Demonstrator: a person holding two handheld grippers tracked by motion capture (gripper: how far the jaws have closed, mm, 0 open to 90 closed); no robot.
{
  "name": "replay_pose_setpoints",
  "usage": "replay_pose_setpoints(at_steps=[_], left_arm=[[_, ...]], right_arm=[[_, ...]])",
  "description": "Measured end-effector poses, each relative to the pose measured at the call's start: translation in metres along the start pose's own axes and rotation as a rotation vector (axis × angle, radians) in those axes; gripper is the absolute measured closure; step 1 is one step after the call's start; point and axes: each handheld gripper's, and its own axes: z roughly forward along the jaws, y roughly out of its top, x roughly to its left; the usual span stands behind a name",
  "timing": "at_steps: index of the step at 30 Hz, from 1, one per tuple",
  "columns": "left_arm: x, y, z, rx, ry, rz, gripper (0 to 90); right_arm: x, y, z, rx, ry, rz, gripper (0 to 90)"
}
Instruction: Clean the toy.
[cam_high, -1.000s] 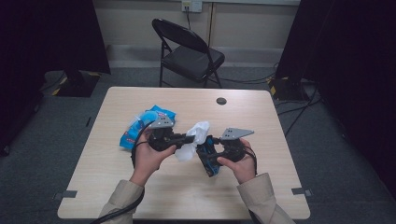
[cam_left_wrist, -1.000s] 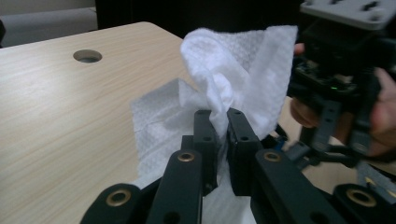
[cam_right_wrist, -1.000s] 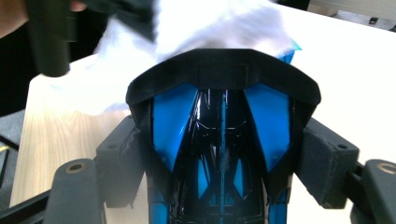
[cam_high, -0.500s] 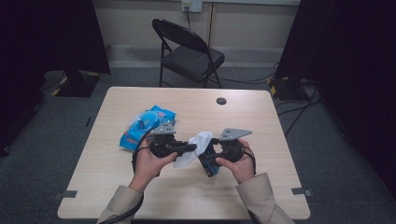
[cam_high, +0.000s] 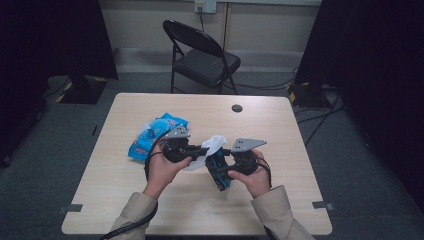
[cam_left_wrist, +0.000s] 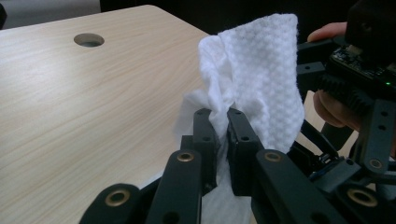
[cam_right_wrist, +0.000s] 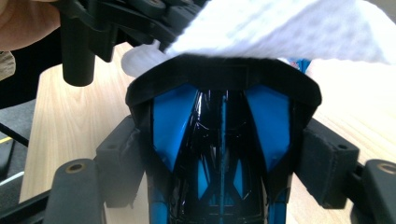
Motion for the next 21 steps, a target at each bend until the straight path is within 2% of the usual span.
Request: replay_pose_setpoints(at_steps=[7, 12, 15, 17, 21], left_arm=[[0.004, 0.000, 0.008, 0.012, 0.047, 0.018, 84.2], [0.007, -0.001, 0.008, 0.005, 0.046, -0.001, 84.2], [0.009, -0.002, 0.001, -0.008, 0.054, -0.015, 84.1], [0.011, -0.001, -0.005, -0.019, 0.045, -0.028, 84.1], [0.010, -0.001, -0.017, -0.033, 0.041, -0.023, 84.2]], right_arm=[[0.003, 0.000, 0.003, 0.007, 0.028, -0.010, 25.5], [0.008, 0.004, 0.003, -0.004, 0.040, -0.027, 25.5], [0.006, 0.003, 0.001, -0.009, 0.038, -0.015, 25.5], [0.003, 0.002, 0.000, -0.013, 0.028, -0.006, 25.5], [-0.004, 0.000, -0.004, -0.018, 0.008, 0.010, 25.5]])
